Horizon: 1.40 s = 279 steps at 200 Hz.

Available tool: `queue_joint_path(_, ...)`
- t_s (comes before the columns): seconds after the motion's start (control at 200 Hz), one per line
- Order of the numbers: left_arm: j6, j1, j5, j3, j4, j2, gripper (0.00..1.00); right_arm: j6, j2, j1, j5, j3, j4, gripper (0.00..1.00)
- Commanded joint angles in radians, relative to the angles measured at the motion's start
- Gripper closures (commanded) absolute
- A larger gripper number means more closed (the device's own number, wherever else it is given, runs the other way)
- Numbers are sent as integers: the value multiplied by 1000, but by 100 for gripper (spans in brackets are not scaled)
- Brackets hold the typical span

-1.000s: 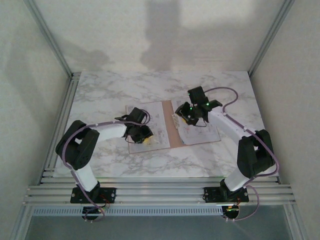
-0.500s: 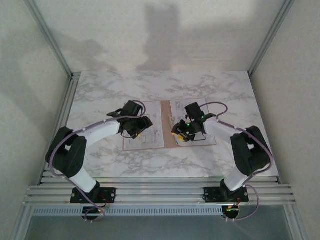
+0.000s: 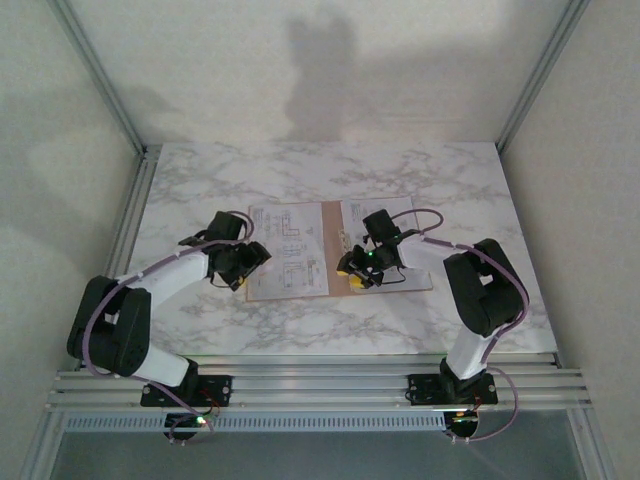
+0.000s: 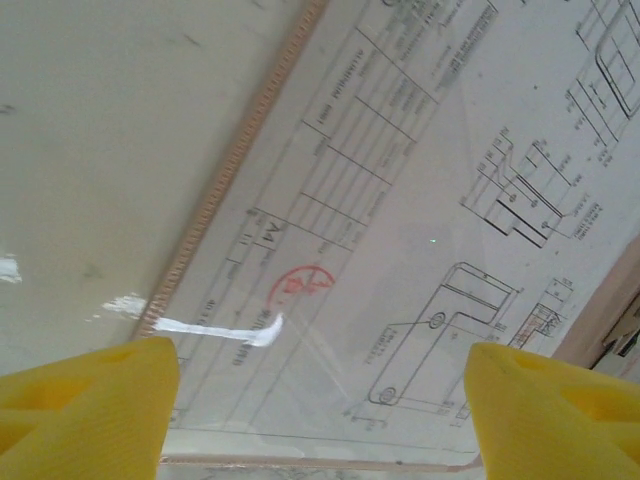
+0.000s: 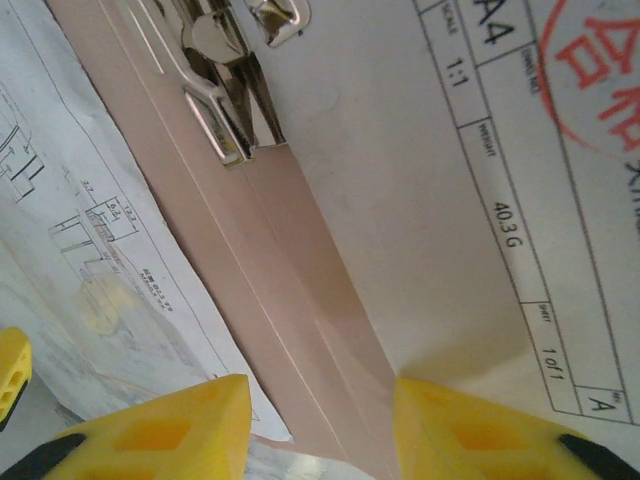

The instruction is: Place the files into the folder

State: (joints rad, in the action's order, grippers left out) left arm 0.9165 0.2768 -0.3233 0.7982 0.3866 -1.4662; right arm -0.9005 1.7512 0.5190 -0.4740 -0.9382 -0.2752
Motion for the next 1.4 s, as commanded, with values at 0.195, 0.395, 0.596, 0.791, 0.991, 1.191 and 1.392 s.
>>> queue_joint_path(0.195, -106, -95, -41, -59, 5, 16, 25, 19, 34, 33, -2, -27, -5, 56)
queue_joint_path(0.395, -146, -102, -73, -59, -30, -26, 25, 45, 78, 42, 47, -55, -77, 56)
queue_joint_path(0.596, -174, -99, -112, -52, -68, -75, 25, 90, 144, 43, 128, -91, -222, 76)
queue_joint_path(0.791, -206, -96, -89, -25, -50, -104, 26, 115, 193, 42, 163, -108, -297, 94)
queue_joint_path(0.991, -213, -65, -83, -21, -56, -132, 26, 135, 233, 43, 195, -137, -366, 98)
queue_joint_path(1.191, -205, -29, -97, 2, -83, -110, 26, 152, 262, 43, 207, -166, -406, 100)
queue_joint_path(1.392, -228, 7, -114, 40, -70, -58, 27, 155, 271, 43, 205, -183, -418, 100)
